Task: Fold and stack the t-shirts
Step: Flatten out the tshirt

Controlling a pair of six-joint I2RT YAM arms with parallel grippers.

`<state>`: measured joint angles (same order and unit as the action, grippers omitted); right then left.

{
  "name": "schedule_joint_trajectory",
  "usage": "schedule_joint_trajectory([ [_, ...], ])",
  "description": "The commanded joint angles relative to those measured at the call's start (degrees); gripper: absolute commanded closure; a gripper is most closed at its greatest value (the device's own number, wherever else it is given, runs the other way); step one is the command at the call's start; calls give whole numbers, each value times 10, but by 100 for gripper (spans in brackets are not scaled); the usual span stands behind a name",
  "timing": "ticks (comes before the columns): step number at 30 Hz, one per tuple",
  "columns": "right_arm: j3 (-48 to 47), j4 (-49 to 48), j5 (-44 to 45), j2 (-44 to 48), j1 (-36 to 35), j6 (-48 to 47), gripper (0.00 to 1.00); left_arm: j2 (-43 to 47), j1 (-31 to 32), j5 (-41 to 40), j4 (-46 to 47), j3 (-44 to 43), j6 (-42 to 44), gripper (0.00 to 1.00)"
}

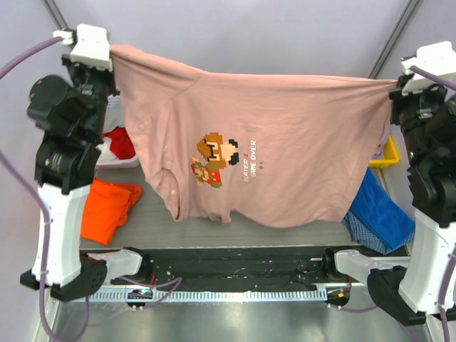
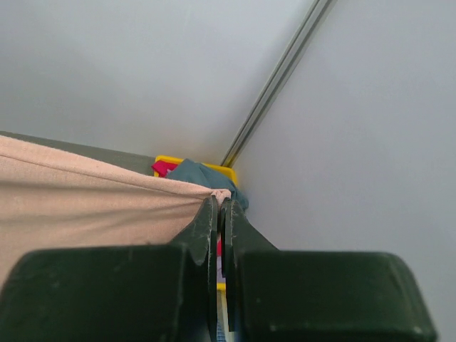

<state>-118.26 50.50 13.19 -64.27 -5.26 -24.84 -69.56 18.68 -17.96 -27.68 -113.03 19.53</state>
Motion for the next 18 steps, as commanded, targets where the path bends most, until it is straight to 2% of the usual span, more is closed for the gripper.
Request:
schedule_joint_trajectory([
  [1, 28, -79, 56, -48, 5, -14, 99, -95, -9, -66, 61, -57, 13, 100],
  [7, -25, -152, 71, -162, 5, -10, 99, -248, -30, -73, 103, -206, 5, 100],
  [8, -38, -167, 75, -176, 5, -12, 99, -296, -35, -74, 103, -235, -3, 100],
  [9, -74, -173, 80, -195, 5, -13, 99, -317, -40, -76, 107, -289, -5, 100],
  [11, -121, -181, 89, -246, 5, -17, 99, -362, -55, -78, 127, -328, -12, 100],
  [15, -238, -186, 103, -303, 5, -28, 99, -362, -70, -76, 187, -324, -17, 100],
  [18, -239, -193, 106, -299, 4, -35, 99, -324, -80, -74, 212, -279, -22, 100],
])
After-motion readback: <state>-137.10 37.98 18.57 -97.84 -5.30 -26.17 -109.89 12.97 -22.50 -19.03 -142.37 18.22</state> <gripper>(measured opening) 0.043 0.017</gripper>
